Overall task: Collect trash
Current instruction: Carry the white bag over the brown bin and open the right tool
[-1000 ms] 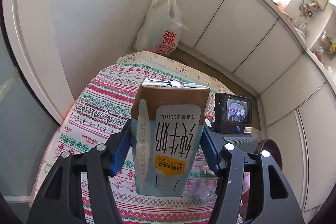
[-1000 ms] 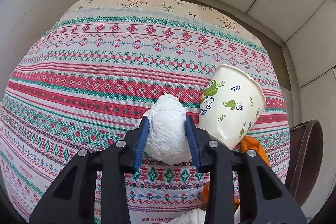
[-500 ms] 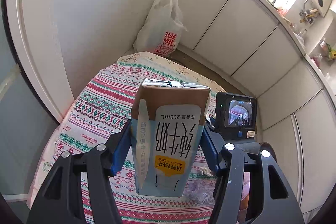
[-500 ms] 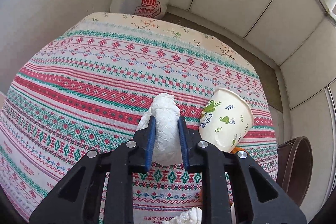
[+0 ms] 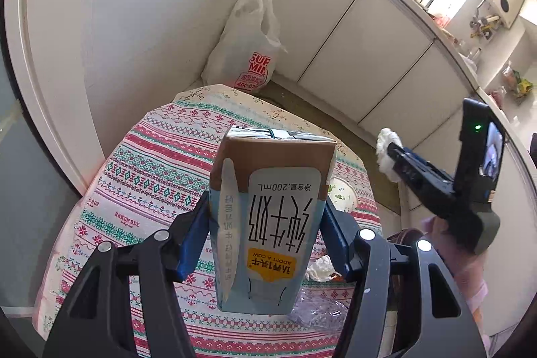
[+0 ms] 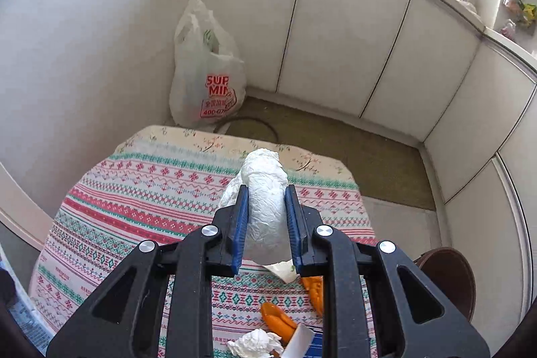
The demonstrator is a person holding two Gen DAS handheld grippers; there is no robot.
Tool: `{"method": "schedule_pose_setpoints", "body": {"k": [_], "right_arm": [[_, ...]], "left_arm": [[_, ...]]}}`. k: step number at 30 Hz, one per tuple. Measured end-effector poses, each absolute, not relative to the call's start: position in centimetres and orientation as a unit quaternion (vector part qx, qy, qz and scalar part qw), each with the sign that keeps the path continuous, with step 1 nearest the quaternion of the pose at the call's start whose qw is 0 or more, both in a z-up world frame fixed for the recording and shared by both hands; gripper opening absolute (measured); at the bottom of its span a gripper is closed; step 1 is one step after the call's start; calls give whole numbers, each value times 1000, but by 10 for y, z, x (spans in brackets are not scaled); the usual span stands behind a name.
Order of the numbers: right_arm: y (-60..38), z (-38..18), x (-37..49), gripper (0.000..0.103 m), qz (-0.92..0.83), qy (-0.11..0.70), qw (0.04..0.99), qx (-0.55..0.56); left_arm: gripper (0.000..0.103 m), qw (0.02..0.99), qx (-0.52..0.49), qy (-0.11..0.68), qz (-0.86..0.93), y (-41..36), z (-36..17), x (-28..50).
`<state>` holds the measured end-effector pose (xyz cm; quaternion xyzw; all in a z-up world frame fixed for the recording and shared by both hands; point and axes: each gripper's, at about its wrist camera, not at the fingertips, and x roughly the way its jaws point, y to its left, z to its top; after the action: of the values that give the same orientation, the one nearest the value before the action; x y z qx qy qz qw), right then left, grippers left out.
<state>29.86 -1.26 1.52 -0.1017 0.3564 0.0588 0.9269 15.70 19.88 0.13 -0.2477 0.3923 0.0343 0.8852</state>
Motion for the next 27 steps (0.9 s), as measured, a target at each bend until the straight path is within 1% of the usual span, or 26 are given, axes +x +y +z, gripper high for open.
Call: {"method": "schedule_pose_setpoints", "body": {"k": [7,12,19,24,27], "right_arm": [[-77,69,271,21,28,304,950,-73],[-128,86,248,21,-15,267,962,-55],[-210,75,216,21,-100,237,966,-8],[-261,54,197,22,-166,223,960,30],[-287,35,195,22,-198,234,951,43]], "left_arm": [[60,895,-235,378,21,181,5,155],[60,900,-221,376,10,163,4,156],[60,906,-194,376,-1,137,-1,158],[60,911,-177,374,-8,117,-3,159],[60,912,-163,375,-14,104,-5,160]]}}
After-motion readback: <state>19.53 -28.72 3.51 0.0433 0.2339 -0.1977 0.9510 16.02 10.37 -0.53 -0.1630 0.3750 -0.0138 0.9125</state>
